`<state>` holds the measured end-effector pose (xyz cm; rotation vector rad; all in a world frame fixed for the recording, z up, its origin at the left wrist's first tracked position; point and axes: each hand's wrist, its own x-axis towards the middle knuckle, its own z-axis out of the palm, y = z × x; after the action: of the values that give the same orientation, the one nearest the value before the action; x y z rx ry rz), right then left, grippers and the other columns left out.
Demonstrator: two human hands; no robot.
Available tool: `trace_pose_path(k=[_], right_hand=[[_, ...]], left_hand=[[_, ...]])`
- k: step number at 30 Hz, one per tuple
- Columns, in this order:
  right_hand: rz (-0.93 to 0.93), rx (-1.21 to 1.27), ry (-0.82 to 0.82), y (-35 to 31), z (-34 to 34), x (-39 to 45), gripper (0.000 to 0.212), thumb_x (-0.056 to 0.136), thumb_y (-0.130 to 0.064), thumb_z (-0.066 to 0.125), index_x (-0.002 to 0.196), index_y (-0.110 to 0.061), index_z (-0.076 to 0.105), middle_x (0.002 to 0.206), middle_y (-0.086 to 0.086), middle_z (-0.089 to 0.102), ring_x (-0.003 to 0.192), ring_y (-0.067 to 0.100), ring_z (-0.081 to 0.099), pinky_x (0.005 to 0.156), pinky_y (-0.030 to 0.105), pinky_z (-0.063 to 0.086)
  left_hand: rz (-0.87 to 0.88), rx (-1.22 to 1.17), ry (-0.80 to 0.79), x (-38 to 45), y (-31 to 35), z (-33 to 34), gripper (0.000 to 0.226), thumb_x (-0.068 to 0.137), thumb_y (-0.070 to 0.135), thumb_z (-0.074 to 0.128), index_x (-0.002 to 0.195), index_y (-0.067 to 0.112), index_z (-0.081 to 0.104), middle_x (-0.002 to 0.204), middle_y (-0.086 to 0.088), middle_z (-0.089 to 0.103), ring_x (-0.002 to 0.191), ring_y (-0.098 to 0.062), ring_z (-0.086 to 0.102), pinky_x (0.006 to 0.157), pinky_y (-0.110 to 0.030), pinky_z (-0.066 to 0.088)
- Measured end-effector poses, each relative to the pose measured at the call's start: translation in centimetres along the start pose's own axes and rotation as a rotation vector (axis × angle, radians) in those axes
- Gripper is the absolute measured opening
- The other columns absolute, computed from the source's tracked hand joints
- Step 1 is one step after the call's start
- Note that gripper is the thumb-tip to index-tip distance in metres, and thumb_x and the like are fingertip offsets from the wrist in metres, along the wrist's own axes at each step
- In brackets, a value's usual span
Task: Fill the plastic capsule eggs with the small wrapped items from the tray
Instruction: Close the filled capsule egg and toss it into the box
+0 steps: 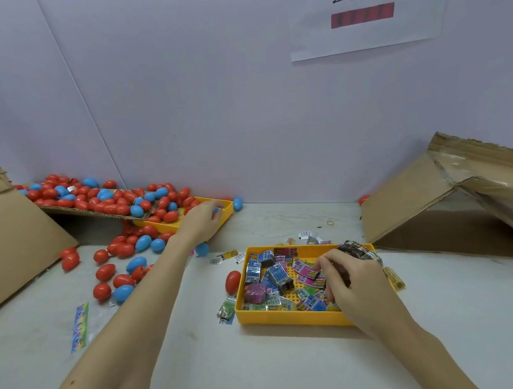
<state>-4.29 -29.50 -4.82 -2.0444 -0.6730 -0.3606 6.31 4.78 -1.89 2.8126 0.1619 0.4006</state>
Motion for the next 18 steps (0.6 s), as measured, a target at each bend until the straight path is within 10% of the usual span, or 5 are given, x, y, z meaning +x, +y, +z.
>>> trace_pose_path(k=[7,18], right_hand=[[-0.006,-0.047,-0.049,0.1,0.3,0.1,0.020,0.105,-0.027,0.052,0.092,-0.024,0.066,0.060,-0.011,0.059,0.059,0.015,0.063,0.057,0.041,0.052],[0.003,-0.058,-0.058,-0.2,0.1,0.1,0.021,0.106,-0.030,0.049,0.096,-0.024,0.067,0.060,-0.014,0.057,0.058,0.015,0.061,0.052,0.034,0.049]], left_hand=[[-0.074,0.153,-0.164,2.4,-0.2,1.5,0.048,0.110,0.040,0.026,0.145,0.010,0.041,0.150,-0.016,0.046,0.133,-0.034,0.047,0.109,-0.049,0.039],[-0.034,0.381,0.107,3.8,-1.0,2.1,0.052,0.106,0.050,0.031,0.114,0.020,0.073,0.136,-0.009,0.049,0.123,-0.026,0.045,0.103,-0.046,0.032]])
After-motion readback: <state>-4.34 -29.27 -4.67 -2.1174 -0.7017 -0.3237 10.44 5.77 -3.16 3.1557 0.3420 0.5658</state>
